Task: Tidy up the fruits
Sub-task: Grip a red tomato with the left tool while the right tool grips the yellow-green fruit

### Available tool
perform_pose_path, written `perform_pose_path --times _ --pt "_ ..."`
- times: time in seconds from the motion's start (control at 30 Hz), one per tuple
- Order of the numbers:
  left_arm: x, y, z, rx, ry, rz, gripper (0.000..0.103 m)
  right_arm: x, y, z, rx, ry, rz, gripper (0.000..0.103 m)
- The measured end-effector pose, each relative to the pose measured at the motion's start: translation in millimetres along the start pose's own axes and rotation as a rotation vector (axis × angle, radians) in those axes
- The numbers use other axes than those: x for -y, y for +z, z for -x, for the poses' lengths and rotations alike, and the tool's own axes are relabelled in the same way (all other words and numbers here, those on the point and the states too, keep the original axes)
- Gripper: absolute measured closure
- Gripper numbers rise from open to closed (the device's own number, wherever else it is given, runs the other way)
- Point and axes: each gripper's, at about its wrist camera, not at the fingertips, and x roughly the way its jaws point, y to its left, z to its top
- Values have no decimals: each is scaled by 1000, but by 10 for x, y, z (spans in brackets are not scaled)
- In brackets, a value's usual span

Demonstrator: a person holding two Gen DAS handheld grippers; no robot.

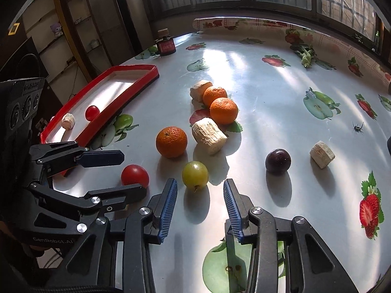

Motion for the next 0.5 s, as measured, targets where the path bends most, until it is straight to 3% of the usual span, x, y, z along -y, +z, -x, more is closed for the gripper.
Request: perform_pose_path --times 0.07,0.37,0.43,0.5 --pt "-26 -16 -16 -5 -47 6 70 -21 15 -36 -7 6 6 65" --pt "-171 -29 132 23 -10 15 71 -54 81 -226 -35 -13 25 69" --pt "-217 -28 180 32 -6 26 71 -21 93 -240 -31 -28 11 78" --pt "-250 -23 231 44 0 34 71 4 103 -212 -25 -9 -5 78"
